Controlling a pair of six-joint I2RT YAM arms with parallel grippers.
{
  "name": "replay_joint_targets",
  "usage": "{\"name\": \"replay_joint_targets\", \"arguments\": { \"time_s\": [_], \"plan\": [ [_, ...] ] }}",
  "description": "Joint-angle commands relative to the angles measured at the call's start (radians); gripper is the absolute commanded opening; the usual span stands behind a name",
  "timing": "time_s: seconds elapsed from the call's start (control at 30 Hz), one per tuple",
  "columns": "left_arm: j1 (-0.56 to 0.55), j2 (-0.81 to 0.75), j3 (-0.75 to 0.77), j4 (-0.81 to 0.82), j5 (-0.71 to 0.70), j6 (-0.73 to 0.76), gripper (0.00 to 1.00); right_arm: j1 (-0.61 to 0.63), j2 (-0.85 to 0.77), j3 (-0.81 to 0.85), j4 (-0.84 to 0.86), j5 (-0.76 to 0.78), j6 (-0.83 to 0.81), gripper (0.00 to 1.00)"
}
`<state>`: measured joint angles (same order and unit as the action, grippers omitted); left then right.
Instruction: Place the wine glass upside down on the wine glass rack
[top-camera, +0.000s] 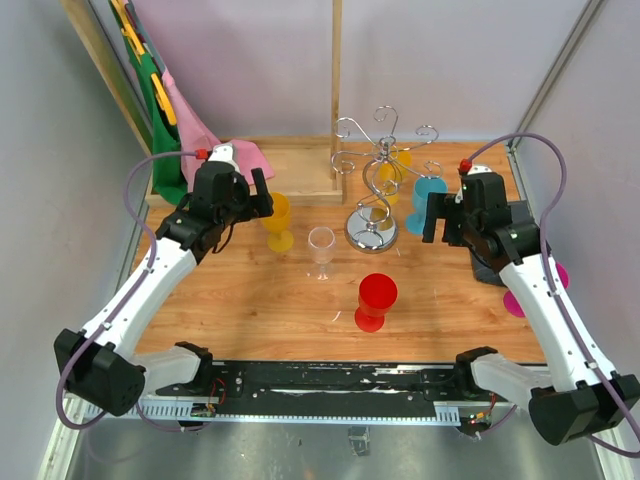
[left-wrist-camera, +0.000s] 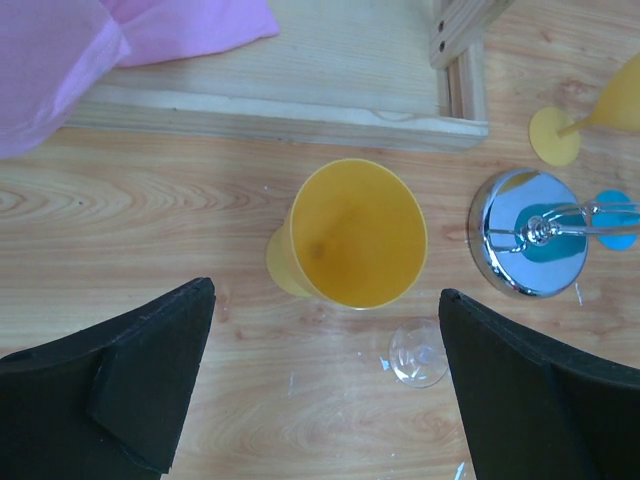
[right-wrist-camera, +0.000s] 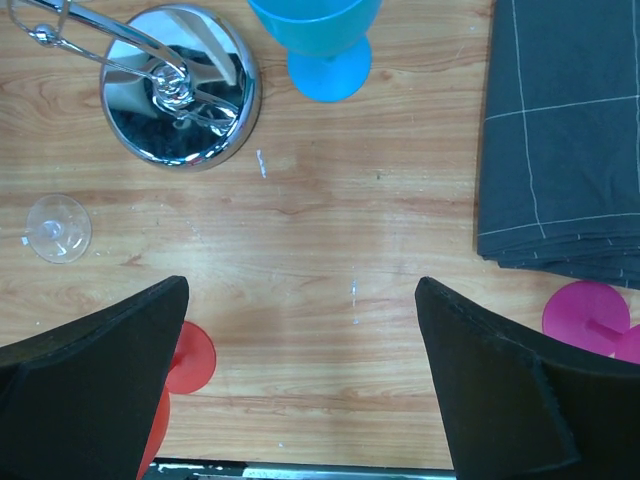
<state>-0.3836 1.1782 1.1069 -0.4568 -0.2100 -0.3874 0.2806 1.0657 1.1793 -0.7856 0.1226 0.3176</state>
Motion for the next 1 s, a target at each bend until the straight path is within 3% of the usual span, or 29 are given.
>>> {"name": "replay_joint_targets", "arguments": {
  "time_s": [0.0,0.33,0.57,0.73,0.97],
  "plan": [
    [-0.005,0.002,0.041,-0.017,-0.01,0.027,0.99,0.007,0.03,0.017,-0.019,0.065,0.026,0.98],
    [-0.005,-0.007,0.011,0.04,0.035,0.047,0.99,-0.081,0.094,0.021,0.013,0.088,0.076,0.99],
    [-0.006,-0.008,0.011,0.038,0.05,0.046,0.99,-0.21,0.185,0.07,0.115,0.008,0.12,0.88],
    [-0.005,-0.032,0.003,0.031,0.047,0.045,0.99,-0.24,0.292,0.144,0.162,-0.005,0.143,0.74],
    [-0.005,-0.06,-0.006,0.008,0.029,0.04,0.99,-0.242,0.448,0.241,0.2,-0.035,0.16,0.64]
  ]
}}
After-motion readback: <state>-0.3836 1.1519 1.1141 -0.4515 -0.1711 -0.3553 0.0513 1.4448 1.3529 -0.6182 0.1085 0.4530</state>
